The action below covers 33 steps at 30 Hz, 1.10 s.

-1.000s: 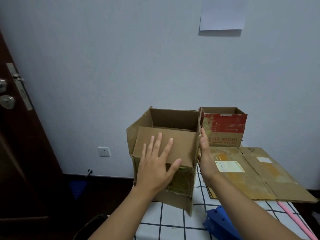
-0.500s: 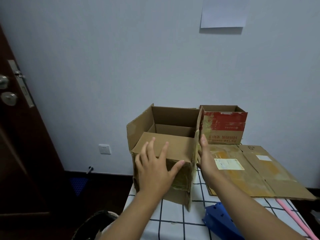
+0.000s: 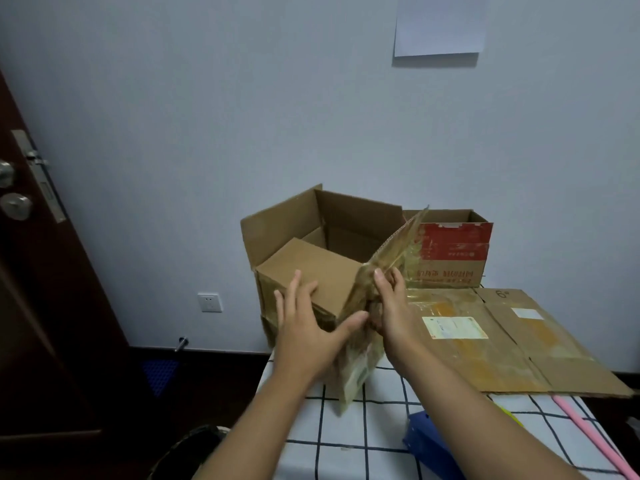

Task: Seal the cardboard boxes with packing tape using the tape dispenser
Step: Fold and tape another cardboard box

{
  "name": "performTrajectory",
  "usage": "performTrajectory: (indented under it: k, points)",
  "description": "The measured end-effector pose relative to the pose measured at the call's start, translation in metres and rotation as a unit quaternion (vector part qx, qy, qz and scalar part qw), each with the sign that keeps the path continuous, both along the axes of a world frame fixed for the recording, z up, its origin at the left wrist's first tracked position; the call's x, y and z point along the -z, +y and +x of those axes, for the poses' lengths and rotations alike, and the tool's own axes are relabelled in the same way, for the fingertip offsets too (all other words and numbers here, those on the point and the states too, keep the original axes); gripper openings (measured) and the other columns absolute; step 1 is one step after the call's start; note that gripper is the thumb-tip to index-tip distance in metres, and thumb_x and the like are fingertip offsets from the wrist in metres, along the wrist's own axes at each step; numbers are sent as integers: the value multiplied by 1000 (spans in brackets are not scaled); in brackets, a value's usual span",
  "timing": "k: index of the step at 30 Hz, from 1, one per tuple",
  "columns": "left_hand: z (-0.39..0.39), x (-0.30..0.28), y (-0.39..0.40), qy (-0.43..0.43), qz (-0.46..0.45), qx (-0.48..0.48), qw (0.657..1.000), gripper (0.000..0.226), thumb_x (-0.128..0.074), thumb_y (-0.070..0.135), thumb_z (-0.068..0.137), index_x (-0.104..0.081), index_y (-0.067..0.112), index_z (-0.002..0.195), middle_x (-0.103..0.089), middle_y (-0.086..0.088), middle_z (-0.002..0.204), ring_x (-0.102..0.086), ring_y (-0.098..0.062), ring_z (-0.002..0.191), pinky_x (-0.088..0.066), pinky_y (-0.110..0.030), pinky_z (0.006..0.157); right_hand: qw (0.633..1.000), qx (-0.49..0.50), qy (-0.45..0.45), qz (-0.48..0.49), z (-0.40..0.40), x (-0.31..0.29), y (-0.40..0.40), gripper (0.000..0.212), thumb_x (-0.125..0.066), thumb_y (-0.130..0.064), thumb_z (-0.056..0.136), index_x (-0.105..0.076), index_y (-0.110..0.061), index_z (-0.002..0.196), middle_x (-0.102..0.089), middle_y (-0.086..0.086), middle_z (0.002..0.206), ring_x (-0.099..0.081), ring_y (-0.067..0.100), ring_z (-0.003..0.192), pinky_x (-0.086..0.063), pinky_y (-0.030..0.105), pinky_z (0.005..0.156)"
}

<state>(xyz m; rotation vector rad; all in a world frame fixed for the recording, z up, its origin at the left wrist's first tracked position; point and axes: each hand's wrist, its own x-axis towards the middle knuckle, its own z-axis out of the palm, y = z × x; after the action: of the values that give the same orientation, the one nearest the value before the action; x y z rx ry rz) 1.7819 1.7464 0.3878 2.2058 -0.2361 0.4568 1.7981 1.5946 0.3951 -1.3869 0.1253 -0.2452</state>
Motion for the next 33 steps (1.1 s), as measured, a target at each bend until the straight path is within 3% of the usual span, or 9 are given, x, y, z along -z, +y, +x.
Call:
performTrajectory:
  k: [3, 7, 11, 14, 16, 21, 25, 29, 33]
  points:
    - [19, -6, 28, -12, 19, 71, 997, 85, -57, 86, 68, -35, 49, 142, -19, 22, 157, -16, -19, 149, -30, -55, 115, 998, 18, -11, -61, -9, 14, 6, 112, -65, -83, 65, -12, -43, 155, -21, -6, 162, -30, 20, 145, -33, 49, 116]
    - [33, 8, 53, -9, 59, 125, 990, 62, -53, 80, 76, -43, 58, 133, -27, 20, 154, -29, -11, 143, -38, -50, 112, 990, 12, -30, -134, -15, 41, 0, 92, -63, -63, 84, -10, -40, 156, -16, -5, 164, -26, 17, 146, -30, 44, 117]
    - [29, 22, 60, 10, 46, 97, 994, 67, -49, 88, 72, -32, 68, 134, -4, 26, 159, -20, -4, 143, -33, -40, 113, 978, 66, -21, -196, -1, 42, -31, 80, -53, -67, 88, -11, -45, 153, -11, -8, 164, -20, 22, 148, -30, 58, 115]
    - [19, 24, 49, 49, -3, 80, 996, 70, -54, 91, 61, -17, 84, 120, 15, 31, 155, -15, -3, 136, -31, -35, 106, 985, 131, -3, -115, 28, 14, -60, 82, -47, -69, 89, -10, -39, 156, -12, -4, 166, -19, 27, 150, -26, 57, 113]
    - [16, 22, 39, 66, -40, 74, 994, 70, -58, 89, 60, -15, 88, 115, 13, 26, 158, -17, -3, 133, -30, -30, 103, 996, 76, 7, -53, 45, -5, -71, 83, -42, -75, 88, -21, -32, 157, -26, 0, 162, -26, 28, 148, -25, 56, 113]
    - [30, 14, 34, 68, -112, 84, 988, 93, -66, 83, 61, -42, 45, 142, -17, 11, 161, -33, -14, 142, -36, -39, 111, 997, -1, 16, -80, 42, -17, -56, 88, -58, -75, 75, -43, -26, 146, -52, -3, 143, -46, 25, 134, -41, 50, 106]
    - [43, -2, 52, 97, -201, 113, 968, 85, -77, 75, 55, -51, 40, 127, -63, 12, 125, -64, -4, 108, -57, -24, 79, 995, 22, -37, -89, 13, -16, -45, 61, -66, -70, 66, -56, -38, 117, -68, -17, 113, -61, 14, 115, -51, 40, 90]
    - [52, -3, 62, 120, -246, 112, 955, 58, -75, 62, 65, -60, 35, 114, -73, 17, 102, -69, -2, 94, -55, -16, 68, 988, 19, -35, -146, -16, 5, -37, 88, -63, -74, 66, -42, -34, 141, -56, -12, 138, -51, 15, 129, -44, 51, 107]
    - [48, 3, 54, 105, -294, 103, 945, 50, -65, 61, 74, -64, 31, 114, -74, 14, 103, -70, -5, 95, -54, -15, 64, 983, 24, -27, -181, -25, 15, -40, 94, -53, -80, 73, -29, -35, 152, -31, -17, 156, -30, 3, 139, -32, 36, 110]
